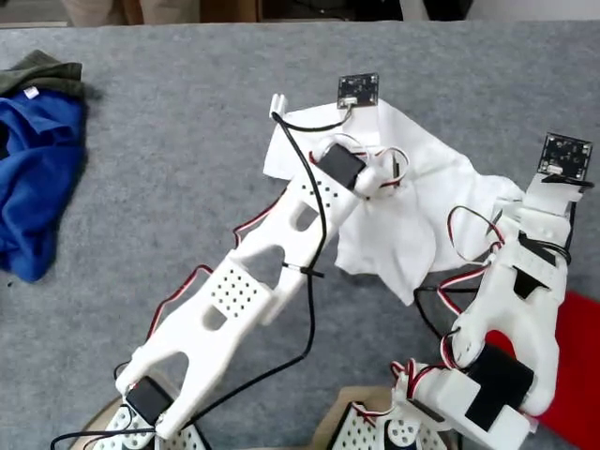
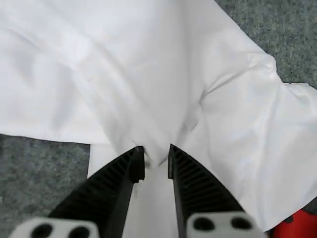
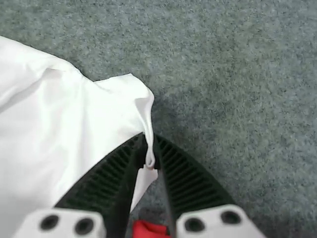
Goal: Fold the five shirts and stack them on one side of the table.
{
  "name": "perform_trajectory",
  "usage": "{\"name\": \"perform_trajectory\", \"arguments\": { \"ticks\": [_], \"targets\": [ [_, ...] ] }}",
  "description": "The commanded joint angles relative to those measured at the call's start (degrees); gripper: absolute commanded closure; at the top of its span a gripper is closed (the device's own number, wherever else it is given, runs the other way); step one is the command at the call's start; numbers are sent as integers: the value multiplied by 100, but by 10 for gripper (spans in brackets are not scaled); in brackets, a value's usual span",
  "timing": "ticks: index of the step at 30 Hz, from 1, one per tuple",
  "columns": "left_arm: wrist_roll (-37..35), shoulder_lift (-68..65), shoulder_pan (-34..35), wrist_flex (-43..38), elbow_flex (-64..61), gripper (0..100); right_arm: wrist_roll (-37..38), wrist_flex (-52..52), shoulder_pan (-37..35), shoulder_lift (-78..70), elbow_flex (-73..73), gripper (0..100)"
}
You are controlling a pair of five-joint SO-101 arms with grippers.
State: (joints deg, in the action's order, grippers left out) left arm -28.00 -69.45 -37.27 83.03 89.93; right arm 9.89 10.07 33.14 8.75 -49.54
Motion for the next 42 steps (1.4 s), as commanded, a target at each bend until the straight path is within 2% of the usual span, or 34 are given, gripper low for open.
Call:
{"name": "perform_trajectory", "arguments": {
  "ticks": [1,7,12,22,27,31,34,37,42],
  "targets": [
    [-18,75,-88,-44,70,906,-35,-88,57,22,286,993],
    [-26,66,-114,-185,35,904,-35,-88,57,22,286,993],
    [-44,66,-114,-149,18,819,-35,-88,57,22,286,993],
    [-44,57,-79,-352,-360,820,-35,-88,57,31,286,993],
    [-44,57,-35,-695,-598,874,-35,-88,57,40,286,993],
    [-44,101,53,-712,-554,909,-35,-88,57,40,286,993],
    [-9,119,62,-686,-554,975,-35,-88,57,40,286,993],
    [141,119,62,-668,-554,981,-35,-88,57,40,286,993],
    [325,295,123,0,149,982,-35,-88,57,22,286,993]
  ]
}}
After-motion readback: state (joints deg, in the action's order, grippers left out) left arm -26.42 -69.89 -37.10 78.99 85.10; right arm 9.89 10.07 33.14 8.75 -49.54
